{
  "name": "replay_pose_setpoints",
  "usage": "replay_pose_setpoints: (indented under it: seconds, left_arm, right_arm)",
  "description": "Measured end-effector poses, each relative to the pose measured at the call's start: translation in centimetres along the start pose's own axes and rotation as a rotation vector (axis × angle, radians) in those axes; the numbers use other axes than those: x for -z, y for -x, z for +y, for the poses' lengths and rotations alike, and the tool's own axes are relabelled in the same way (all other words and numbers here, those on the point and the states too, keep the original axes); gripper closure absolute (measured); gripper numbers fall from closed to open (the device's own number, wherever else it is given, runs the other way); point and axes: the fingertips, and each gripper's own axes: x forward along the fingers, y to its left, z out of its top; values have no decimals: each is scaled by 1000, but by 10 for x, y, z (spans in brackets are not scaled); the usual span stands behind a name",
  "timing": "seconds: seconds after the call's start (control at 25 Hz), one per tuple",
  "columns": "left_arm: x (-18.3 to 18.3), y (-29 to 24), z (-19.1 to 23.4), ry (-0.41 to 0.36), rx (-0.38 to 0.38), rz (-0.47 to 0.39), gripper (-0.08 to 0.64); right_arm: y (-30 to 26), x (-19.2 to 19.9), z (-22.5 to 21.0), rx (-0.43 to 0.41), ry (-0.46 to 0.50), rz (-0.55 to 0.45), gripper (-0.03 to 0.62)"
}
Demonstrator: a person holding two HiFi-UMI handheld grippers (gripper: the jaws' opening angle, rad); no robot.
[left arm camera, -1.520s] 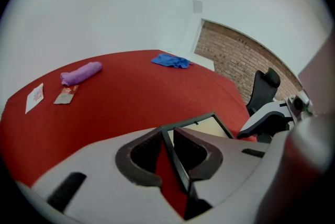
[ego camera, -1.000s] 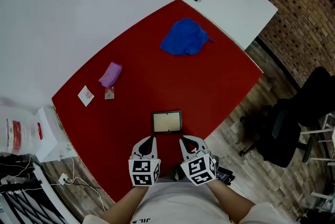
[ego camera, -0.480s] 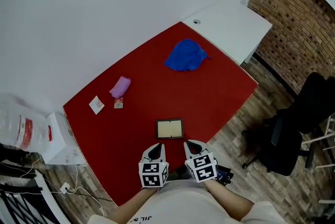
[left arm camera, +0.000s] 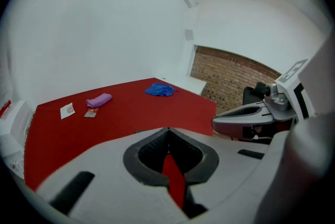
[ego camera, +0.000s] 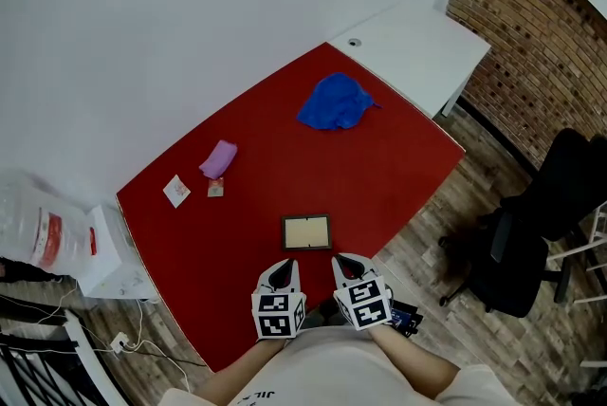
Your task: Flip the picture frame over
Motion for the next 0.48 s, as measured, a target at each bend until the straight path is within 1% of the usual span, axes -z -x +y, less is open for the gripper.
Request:
replay_pose_setpoints:
  seconds: [0.48]
  left_arm:
    - [9,3,-7,13,5,15,554]
  right_arm:
    - [6,4,0,0,4,3,589]
